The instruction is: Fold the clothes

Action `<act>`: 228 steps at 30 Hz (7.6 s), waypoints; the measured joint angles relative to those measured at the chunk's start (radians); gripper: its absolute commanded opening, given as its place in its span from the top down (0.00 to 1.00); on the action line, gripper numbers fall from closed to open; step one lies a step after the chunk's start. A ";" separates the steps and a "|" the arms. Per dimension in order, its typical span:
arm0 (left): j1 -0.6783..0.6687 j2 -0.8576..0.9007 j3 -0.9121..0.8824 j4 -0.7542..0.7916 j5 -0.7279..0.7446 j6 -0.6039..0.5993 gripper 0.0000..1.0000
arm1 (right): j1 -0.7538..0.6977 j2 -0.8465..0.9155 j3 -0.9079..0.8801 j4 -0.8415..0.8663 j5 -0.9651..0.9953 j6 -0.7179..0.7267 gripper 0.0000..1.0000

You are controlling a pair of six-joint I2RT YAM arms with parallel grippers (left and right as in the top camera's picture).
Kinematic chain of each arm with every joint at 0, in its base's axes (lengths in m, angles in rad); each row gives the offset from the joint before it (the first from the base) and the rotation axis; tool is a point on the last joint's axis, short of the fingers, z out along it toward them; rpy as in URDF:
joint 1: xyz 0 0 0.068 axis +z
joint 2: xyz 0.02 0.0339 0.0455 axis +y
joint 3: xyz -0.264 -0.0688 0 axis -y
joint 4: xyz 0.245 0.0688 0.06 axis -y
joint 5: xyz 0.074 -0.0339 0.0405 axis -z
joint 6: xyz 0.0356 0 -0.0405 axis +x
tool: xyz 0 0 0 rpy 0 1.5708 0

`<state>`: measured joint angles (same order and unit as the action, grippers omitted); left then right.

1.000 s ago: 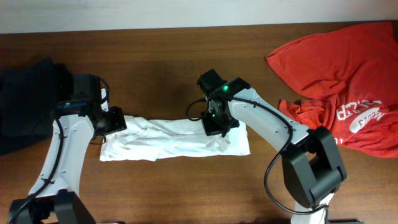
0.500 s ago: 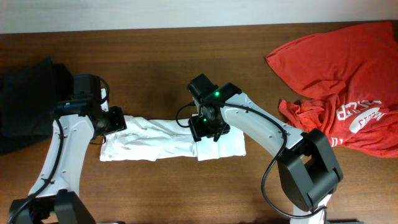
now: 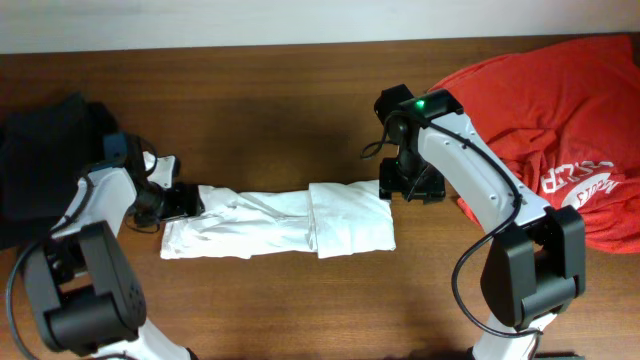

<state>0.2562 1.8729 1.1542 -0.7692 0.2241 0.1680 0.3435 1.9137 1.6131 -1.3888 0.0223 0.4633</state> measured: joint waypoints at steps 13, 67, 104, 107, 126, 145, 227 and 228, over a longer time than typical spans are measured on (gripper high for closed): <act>0.006 0.098 0.049 -0.143 0.143 0.031 1.00 | 0.000 0.000 0.000 0.000 0.000 0.001 0.33; -0.443 0.204 0.532 -0.287 0.170 -0.024 0.33 | 0.064 0.005 -0.018 0.174 -0.999 -0.659 0.25; -0.502 -0.112 0.246 -0.164 -0.084 -0.423 0.21 | 0.015 0.016 -0.221 0.289 -0.398 -0.412 0.96; -0.502 -0.112 0.246 -0.165 -0.084 -0.423 0.21 | -0.061 0.014 -0.050 0.214 -0.249 -0.419 0.95; -0.502 -0.011 0.247 0.159 0.340 -0.074 0.04 | -0.253 -0.231 -0.081 0.188 0.154 -0.204 0.33; -0.668 0.544 0.612 0.289 0.635 -0.119 1.00 | -0.256 -0.274 -0.076 -0.025 0.062 -0.204 0.33; -0.316 -1.503 -0.242 -0.435 -0.192 -0.174 0.01 | -0.287 -1.897 -1.501 1.305 0.083 -0.318 0.01; -0.316 -1.503 -0.242 -0.435 -0.192 -0.174 0.01 | -0.290 -1.898 -1.551 1.359 0.084 -0.323 0.01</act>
<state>-0.0601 0.3698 0.9123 -1.2037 0.0326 -0.0055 0.0536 0.0154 0.0620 -0.0296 0.1062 0.1398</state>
